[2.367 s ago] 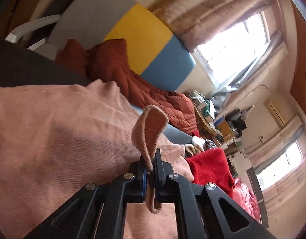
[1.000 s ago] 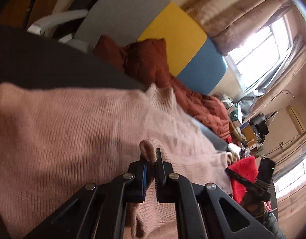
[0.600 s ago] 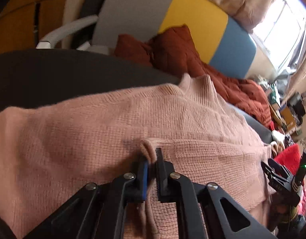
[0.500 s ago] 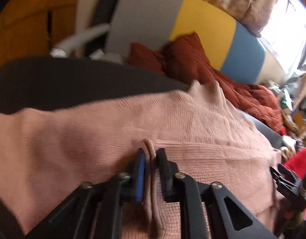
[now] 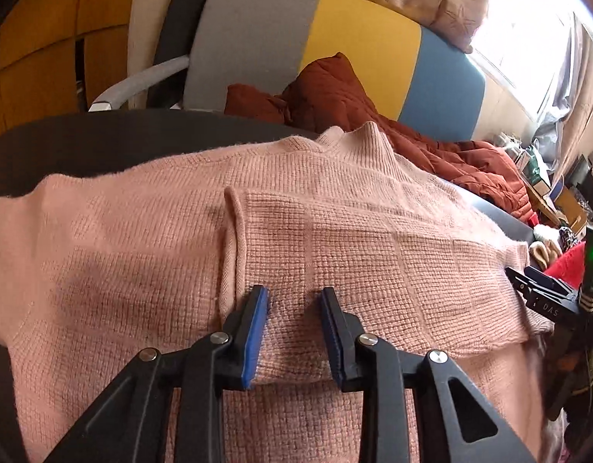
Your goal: Fold clothes
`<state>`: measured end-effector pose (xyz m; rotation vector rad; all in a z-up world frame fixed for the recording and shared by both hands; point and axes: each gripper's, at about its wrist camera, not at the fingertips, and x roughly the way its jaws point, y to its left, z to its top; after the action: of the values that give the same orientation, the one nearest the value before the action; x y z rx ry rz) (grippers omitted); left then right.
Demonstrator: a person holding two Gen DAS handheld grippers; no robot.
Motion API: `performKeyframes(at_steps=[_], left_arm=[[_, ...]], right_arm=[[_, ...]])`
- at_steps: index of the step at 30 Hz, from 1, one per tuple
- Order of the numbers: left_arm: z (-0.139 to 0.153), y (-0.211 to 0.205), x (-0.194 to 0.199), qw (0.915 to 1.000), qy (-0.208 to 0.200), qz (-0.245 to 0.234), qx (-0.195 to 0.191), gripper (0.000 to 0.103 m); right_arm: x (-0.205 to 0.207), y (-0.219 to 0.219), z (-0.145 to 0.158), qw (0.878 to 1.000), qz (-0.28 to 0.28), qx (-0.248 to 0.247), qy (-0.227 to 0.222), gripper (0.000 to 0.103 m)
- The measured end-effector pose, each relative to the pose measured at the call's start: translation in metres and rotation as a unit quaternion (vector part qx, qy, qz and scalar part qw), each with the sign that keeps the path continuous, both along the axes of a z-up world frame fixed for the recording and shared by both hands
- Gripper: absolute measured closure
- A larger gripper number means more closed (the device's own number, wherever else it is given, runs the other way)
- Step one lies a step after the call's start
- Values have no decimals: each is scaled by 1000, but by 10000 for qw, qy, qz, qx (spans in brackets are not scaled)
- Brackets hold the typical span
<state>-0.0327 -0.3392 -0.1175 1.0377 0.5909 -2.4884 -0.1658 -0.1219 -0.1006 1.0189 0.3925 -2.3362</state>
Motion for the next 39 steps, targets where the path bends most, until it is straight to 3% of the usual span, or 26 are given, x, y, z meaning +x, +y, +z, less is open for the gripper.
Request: performKeyframes(at_steps=[16, 19, 21, 29, 34, 39], left_arm=[[2, 5, 0, 10000, 4, -10, -19, 73], [9, 2, -6, 9998, 18, -145, 111, 58], [18, 0, -11, 9992, 80, -328, 198, 58], [48, -56, -92, 9948, -2, -667, 765, 58], [41, -83, -163, 9876, -111, -936, 1254, 58], [31, -96, -213, 9845, -314, -1111, 1319, 58]], right_arm=[[-4, 1, -2, 9999, 1, -81, -99, 16], [-7, 2, -2, 9999, 7, -94, -107, 16], [-8, 2, -3, 9999, 12, -104, -110, 15], [-11, 4, -3, 9997, 34, -185, -161, 14], [-11, 4, -3, 9995, 47, -234, -187, 13], [-12, 5, -4, 9992, 79, -320, -228, 10]])
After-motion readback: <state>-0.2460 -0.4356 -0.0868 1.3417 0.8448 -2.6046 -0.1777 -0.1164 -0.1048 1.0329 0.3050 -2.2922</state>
